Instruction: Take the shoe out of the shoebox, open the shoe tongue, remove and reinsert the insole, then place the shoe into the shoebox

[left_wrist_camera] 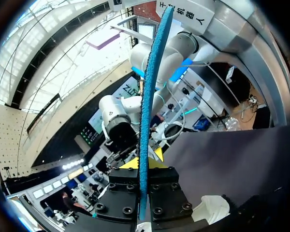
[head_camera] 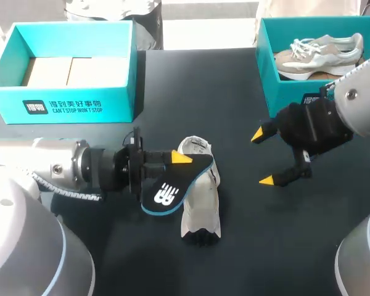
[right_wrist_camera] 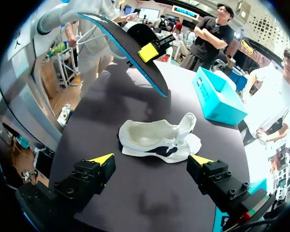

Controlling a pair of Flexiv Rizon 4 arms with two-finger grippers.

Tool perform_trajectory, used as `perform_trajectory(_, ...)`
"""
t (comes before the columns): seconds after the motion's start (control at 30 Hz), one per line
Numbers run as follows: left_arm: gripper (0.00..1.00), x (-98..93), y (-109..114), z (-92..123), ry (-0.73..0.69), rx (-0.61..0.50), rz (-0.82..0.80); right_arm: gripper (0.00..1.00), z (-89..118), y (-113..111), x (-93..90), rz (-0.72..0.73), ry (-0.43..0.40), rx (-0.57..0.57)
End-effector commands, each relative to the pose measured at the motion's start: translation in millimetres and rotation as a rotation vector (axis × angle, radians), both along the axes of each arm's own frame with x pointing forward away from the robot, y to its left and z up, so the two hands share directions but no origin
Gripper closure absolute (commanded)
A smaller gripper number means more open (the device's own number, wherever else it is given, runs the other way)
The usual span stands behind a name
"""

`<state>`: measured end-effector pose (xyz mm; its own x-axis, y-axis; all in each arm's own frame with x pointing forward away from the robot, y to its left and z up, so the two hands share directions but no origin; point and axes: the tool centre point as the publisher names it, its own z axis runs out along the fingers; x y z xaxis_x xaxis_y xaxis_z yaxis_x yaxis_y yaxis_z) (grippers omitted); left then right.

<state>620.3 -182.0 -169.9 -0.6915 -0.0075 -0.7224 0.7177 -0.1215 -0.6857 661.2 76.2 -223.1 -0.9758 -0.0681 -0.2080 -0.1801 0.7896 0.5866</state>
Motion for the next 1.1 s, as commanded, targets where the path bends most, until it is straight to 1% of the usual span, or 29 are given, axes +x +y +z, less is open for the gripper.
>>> perform_trajectory(0.03,1.0,-24.1,8,-20,0.012,-0.016,0.031,0.0,-36,18,-3.2,0.031,0.009,0.029)
perform_trajectory(0.2,1.0,-31.5,6,-42,0.049,0.011,0.04,0.0,-56,27,-15.8,0.054,0.043,0.04)
perform_trajectory(0.4,1.0,-33.0,3,-55,0.071,0.049,0.044,0.0,-72,38,-23.1,0.065,0.079,0.043)
perform_trajectory(0.43,1.0,-31.4,3,-58,0.078,0.06,0.041,0.0,-72,39,-24.2,0.052,0.089,0.013)
perform_trajectory(0.97,1.0,-31.4,3,-58,0.078,0.06,0.041,0.0,-72,39,-24.2,0.052,0.089,0.013)
perform_trajectory(1.1,1.0,-26.8,3,-65,0.052,0.071,0.04,0.0,-79,39,-7.8,0.054,0.013,-0.061)
